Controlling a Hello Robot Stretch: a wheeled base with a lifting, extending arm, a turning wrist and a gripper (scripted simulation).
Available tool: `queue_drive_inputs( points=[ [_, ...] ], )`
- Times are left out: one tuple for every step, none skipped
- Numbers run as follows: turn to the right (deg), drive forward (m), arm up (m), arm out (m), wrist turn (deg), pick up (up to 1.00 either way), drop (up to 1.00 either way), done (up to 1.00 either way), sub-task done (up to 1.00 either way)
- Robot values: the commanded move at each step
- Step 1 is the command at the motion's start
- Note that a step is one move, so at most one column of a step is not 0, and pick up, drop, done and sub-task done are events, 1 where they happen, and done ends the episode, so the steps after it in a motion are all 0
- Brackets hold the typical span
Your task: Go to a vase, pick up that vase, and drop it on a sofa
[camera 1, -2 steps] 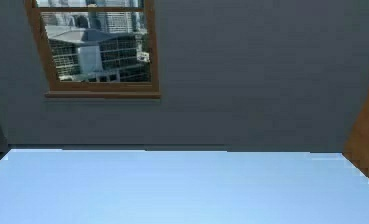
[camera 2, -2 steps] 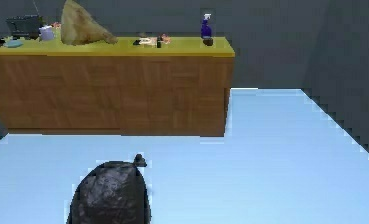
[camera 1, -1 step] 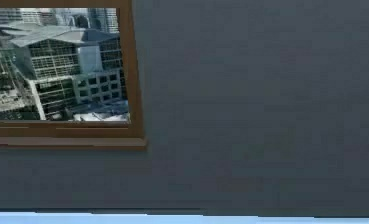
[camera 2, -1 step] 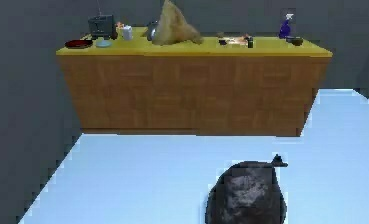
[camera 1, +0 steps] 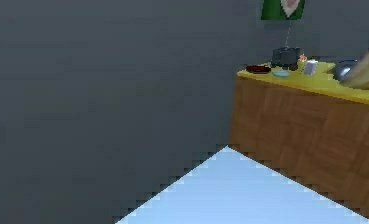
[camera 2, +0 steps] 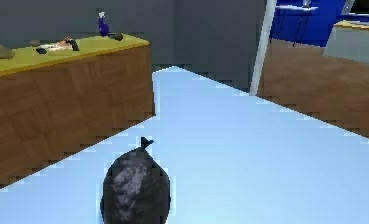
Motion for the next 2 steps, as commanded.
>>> queue_drive_inputs(
  points=[
    [21.0,0.00,0.00,0.00,0.0,0.00,0.00,0.00,0.00],
    [0.0,1.00,0.00,0.00,0.0,0.00,0.00,0.00,0.00]
  ],
)
